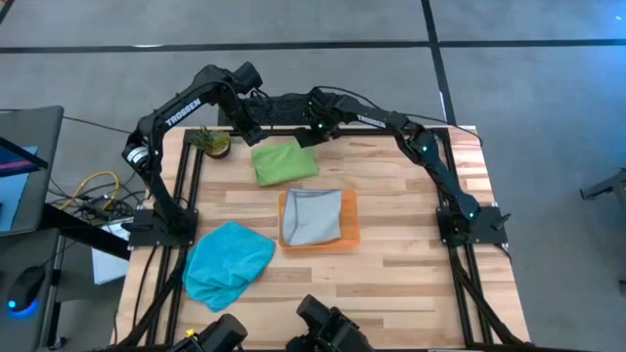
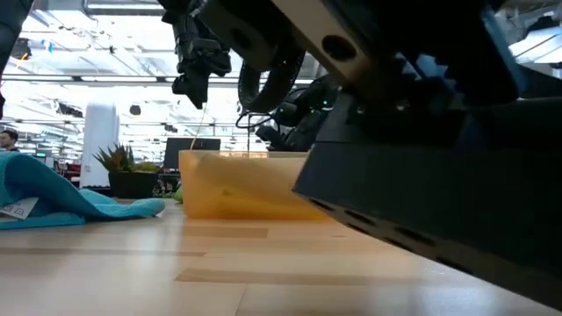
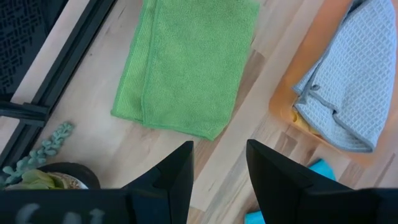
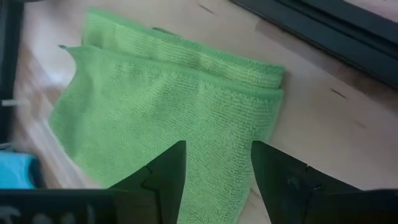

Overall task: Sort microfiber towel by color & place in baskets
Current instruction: Stack the green towel on top of the gray towel into the orange bin

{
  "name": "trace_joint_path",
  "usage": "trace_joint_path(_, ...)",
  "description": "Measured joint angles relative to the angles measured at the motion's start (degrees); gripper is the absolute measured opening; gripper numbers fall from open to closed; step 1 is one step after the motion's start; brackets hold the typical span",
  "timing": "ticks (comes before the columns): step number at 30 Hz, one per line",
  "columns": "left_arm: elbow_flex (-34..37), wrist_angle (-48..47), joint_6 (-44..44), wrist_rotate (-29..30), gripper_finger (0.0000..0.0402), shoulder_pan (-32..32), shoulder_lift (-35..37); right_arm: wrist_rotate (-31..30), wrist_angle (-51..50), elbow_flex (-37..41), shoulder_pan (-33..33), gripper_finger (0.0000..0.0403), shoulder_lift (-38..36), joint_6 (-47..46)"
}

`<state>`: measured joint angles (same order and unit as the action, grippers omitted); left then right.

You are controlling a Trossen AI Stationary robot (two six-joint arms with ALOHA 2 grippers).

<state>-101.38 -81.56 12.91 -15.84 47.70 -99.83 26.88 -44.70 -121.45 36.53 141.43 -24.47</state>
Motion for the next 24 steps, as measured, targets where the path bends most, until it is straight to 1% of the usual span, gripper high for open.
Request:
trace_joint_path(6,0.0,0.0,1.05,-0.01,0.014,0.0,0.0,0.19,-1.71,0.0,0.36,0.0204,0.0,-2.32)
trace_joint_path(11,0.94,1.81,0.44,-0.09,0.014,0.0,0.02,1.81,-2.54,0.09,1.4,0.0203,-1.19,1.78)
trace_joint_path(15,5.26,6.18,-1.63,0.09,0.014,0.0,0.02,1.47,-3.71,0.0,1.98,0.0202,-5.48,4.1)
trace_joint_path(18,9.17,11.47,-1.51,0.28,0.014,0.0,-0.11,1.02,-5.62,0.02,2.35,0.0199,-9.08,6.97)
trace_joint_path(24,15.87,22.5,3.24,0.62,0.014,-1.05,-0.07,-3.24,-10.47,0.0,1.92,0.0195,-18.56,13.43)
